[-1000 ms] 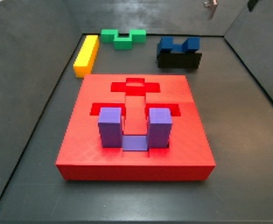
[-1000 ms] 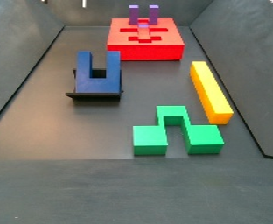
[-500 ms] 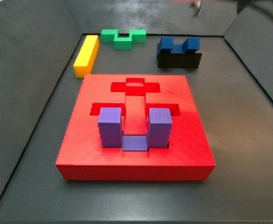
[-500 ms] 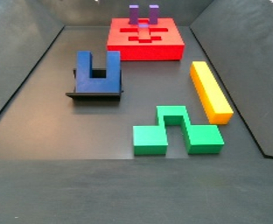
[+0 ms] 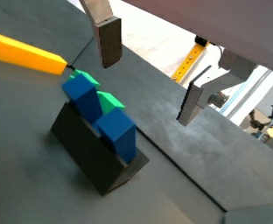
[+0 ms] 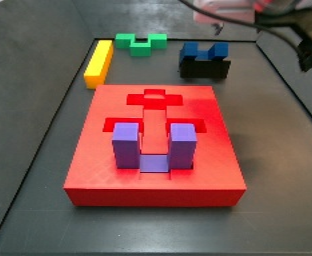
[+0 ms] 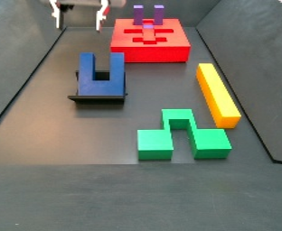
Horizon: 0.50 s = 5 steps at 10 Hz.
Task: Pick up the blue object. Move up. Place the blue object on the fixture. Regrasp the blue object. Move to above the board. Insert the blue object.
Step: Regrasp the blue object.
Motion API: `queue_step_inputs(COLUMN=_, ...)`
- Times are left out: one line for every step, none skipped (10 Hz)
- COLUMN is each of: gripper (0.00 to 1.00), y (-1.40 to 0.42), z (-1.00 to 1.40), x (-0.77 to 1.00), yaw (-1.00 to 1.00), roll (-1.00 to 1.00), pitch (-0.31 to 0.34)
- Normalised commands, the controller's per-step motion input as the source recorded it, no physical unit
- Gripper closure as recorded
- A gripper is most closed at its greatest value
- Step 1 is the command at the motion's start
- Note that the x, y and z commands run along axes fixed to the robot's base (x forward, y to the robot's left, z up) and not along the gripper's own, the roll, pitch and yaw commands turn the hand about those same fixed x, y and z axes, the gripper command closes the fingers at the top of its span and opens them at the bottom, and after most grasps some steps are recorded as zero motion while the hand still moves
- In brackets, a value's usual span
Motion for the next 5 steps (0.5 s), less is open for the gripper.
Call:
queue_step_inputs(gripper=0.00, y=0.20, z=-0.54, x=0.00, yaw=0.24, roll=0.39, pitch=0.269)
queue_step_inputs(gripper=0.00, y=0.21, z=-0.61, x=0.00, yaw=0.24, roll=0.30, pitch=0.257)
queue_step_inputs(gripper=0.00, y=0.23, z=-0.64, x=0.00, yaw=0.25, roll=0.32, pitch=0.283)
queue_step_inputs(gripper=0.00, y=0.23, z=-0.63, x=-0.12, yaw=0.20, roll=0.32, pitch=0.249)
queue_step_inputs(gripper=0.00, y=0.15, z=-0.50, x=0.00, yaw=0.15, roll=0.18, pitch=0.186)
